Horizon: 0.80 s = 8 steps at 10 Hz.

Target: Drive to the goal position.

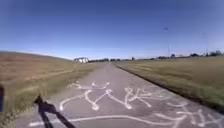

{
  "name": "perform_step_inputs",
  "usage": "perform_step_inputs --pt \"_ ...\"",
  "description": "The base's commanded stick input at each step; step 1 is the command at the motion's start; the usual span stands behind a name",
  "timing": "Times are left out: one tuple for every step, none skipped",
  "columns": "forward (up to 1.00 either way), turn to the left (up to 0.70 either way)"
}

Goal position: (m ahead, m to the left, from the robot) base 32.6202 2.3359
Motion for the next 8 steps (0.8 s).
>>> perform_step_inputs --pt "0.70 0.00" --pt "0.70 0.00" --pt "0.70 0.00" --pt "0.70 0.00" --pt "0.70 0.00" --pt "0.70 0.00" --pt "0.70 0.00" --pt "0.70 0.00"
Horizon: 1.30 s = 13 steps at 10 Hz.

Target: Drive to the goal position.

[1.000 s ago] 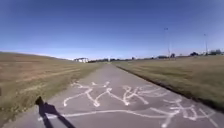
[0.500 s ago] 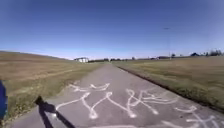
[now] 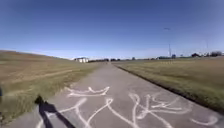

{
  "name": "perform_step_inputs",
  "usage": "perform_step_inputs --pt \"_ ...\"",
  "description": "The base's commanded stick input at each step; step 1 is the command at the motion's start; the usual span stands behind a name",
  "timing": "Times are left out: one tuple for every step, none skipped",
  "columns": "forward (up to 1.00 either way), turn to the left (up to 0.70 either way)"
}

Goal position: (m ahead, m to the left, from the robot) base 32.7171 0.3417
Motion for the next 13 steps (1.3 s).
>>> perform_step_inputs --pt "0.70 0.00" --pt "0.70 0.00" --pt "0.70 0.00" --pt "0.70 0.00" --pt "0.70 0.00" --pt "0.70 0.00" --pt "0.70 0.00" --pt "0.70 0.00" --pt "0.70 0.00" --pt "0.70 0.00" --pt "0.70 0.00" --pt "0.70 0.00" --pt "0.70 0.00"
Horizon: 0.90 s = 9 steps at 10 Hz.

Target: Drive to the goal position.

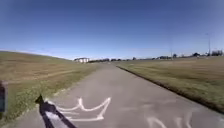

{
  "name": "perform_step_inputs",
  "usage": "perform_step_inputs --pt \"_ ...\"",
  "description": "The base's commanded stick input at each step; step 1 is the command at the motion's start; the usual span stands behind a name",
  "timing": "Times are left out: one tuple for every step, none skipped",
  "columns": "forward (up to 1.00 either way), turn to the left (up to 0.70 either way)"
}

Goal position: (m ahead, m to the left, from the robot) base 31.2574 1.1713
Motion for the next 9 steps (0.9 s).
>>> perform_step_inputs --pt "0.70 0.00" --pt "0.70 0.00" --pt "0.70 0.00" --pt "0.70 0.00" --pt "0.70 0.00" --pt "0.70 0.00" --pt "0.70 0.00" --pt "0.70 0.00" --pt "0.70 0.00"
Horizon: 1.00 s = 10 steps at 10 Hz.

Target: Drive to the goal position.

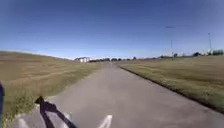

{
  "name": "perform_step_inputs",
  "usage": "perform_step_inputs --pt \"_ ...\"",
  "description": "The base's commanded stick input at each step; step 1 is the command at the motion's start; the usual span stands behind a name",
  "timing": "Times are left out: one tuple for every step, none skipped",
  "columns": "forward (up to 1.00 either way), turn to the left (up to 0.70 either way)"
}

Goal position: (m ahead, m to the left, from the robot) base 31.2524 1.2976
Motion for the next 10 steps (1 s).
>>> perform_step_inputs --pt "0.70 0.00" --pt "0.70 0.00" --pt "0.57 0.00" --pt "0.41 0.00" --pt "0.39 0.00" --pt "0.39 0.00" --pt "0.33 0.00" --pt "0.37 0.00" --pt "0.41 0.00" --pt "0.37 0.00"
